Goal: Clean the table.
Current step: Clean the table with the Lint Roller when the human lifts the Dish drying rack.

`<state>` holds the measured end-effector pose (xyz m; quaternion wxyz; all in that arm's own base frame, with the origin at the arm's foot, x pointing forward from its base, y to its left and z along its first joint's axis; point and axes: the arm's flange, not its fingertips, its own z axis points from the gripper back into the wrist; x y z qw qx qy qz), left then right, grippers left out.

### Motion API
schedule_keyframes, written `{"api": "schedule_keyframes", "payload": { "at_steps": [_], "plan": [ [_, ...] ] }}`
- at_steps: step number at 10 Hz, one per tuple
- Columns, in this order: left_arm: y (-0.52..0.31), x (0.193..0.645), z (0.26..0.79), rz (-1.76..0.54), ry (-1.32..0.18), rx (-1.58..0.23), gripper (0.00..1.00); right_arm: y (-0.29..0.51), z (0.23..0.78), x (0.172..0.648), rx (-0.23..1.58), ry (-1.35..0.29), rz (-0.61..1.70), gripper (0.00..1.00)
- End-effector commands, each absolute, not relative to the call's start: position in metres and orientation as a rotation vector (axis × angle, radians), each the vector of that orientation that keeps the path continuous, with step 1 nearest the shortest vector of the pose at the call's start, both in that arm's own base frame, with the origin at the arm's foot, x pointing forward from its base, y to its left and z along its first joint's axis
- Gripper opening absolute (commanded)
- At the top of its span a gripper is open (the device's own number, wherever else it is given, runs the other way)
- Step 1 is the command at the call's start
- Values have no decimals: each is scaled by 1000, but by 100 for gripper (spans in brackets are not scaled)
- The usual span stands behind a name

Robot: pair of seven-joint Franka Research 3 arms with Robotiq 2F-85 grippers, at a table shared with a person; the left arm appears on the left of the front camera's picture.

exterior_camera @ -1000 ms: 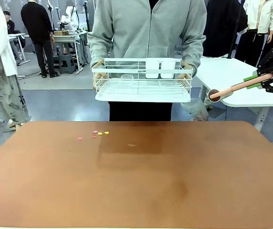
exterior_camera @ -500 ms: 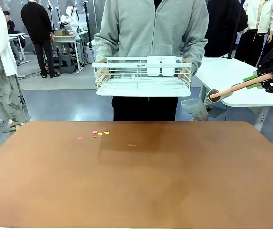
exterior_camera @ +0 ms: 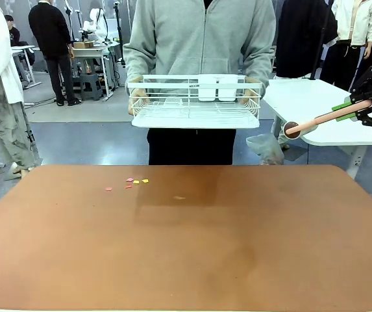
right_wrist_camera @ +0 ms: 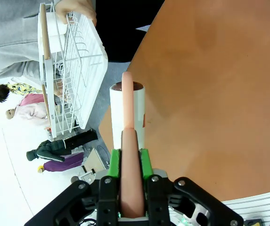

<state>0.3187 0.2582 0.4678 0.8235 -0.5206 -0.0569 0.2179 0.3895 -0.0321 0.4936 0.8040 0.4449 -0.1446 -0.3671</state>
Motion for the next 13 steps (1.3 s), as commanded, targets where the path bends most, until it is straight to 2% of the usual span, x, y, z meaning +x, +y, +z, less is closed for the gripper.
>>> {"api": "schedule_keyframes", "payload": {
  "at_steps": [1, 4, 5, 7, 10, 13],
  "plan": [
    [260, 316, 468, 452, -126, -1112, 100, -31, 494, 390, 953, -311, -785, 0],
    [260, 316, 468, 452, -126, -1112, 100, -31, 494, 390, 953, -311, -785, 0],
    [260, 316, 468, 452, -126, -1112, 100, -32, 494, 390, 953, -310, -786, 21],
    [260, 316, 468, 452, -126, -1112, 100, -16, 506, 409, 843, -249, -507, 21],
    [260, 316, 468, 452, -126, -1112, 100, 23, 514, 471, 716, -206, -314, 21],
    [260, 316, 468, 452, -126, -1112, 100, 73, 493, 522, 676, -168, -104, 21]
  ]
}}
